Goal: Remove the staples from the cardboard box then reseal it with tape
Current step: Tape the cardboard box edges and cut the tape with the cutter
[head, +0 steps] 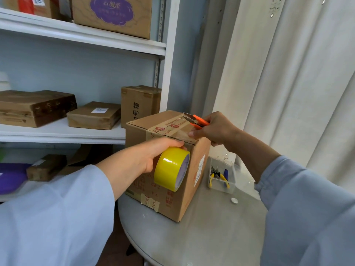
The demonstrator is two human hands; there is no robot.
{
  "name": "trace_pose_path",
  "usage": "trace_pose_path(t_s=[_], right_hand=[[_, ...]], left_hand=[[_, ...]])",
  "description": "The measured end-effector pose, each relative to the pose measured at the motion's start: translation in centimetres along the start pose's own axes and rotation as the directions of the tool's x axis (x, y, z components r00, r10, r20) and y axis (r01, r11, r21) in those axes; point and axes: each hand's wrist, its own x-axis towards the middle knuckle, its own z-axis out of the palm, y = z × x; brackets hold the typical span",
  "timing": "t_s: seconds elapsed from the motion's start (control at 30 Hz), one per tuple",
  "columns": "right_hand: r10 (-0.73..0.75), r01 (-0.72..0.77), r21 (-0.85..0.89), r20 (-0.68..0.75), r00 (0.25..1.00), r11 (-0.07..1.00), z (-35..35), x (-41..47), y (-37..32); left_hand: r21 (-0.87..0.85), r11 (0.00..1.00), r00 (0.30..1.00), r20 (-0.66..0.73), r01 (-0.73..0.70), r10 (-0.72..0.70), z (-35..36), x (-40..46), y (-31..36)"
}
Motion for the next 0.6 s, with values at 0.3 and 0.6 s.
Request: trace_pose_path(t_s=[0.3,0.6], right_hand=[[0.119,-0.134,0.164,0.098,0.988,0.977,-0.2,2.5,2.0],[0.096,-0.108,0.106,0.114,0.989,0.988,-0.3,3.5,2.3]], left_hand=[[0.155,0.986,0.998,-0.038,0.062,-0.057,-0.2,1.3,2.2],[0.27,0.958,0.994,-0.078,0.101,-0.083,-0.9,3.1,2.9]])
